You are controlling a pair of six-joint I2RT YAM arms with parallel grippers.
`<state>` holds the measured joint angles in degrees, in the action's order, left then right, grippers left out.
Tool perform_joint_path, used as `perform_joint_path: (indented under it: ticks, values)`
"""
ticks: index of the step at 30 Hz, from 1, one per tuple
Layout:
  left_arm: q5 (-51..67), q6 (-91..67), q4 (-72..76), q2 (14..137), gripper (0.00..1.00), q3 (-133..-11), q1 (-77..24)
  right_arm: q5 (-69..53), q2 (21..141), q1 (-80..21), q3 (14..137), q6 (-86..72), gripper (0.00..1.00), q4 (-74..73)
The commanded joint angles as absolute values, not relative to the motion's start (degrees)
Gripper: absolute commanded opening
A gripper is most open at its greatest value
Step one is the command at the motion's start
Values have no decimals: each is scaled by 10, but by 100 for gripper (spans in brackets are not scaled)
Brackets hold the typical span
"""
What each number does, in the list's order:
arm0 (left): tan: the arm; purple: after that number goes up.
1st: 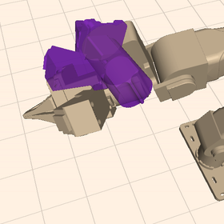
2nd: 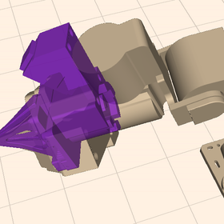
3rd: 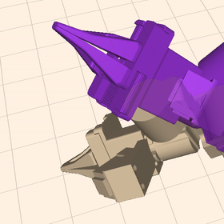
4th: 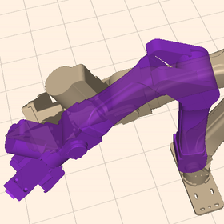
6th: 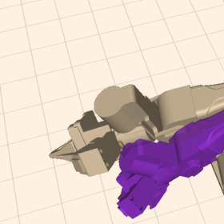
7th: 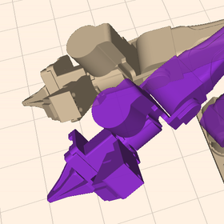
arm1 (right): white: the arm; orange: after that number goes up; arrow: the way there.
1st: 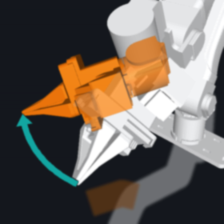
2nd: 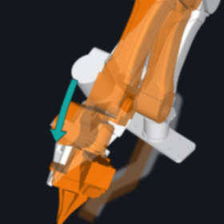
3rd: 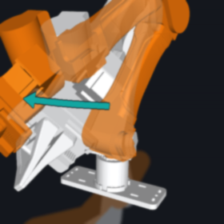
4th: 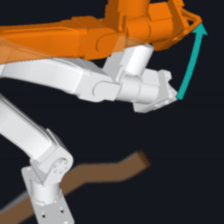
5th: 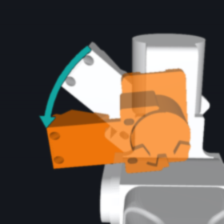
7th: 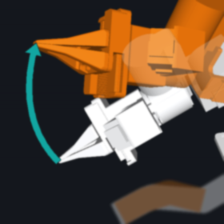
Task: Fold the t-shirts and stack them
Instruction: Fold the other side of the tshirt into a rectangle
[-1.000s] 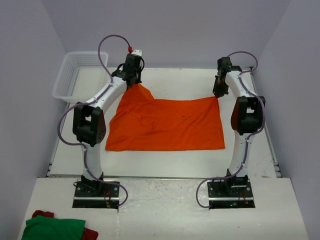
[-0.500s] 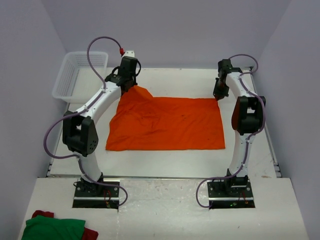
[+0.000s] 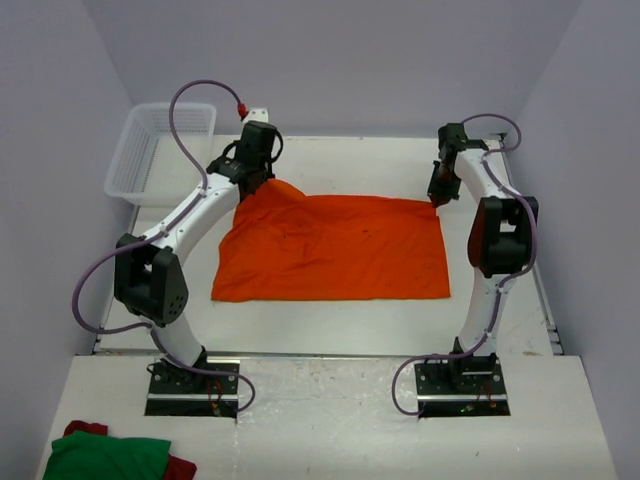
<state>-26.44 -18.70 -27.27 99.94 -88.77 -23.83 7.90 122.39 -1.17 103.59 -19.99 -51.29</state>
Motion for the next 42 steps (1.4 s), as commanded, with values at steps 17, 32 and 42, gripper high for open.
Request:
perform_joint_path:
  ticks: [17,32,42]
  values:
    - [-333,-259,-314,890,0,-802,-272,98,1109,-12,943,-230,0,-501]
    - [-351,-308,-351,819,0,-720,-288,111,1077,-12,883,-248,0,-497]
    - [-360,-327,-373,773,0,-667,-302,126,1049,-11,853,-264,0,-495]
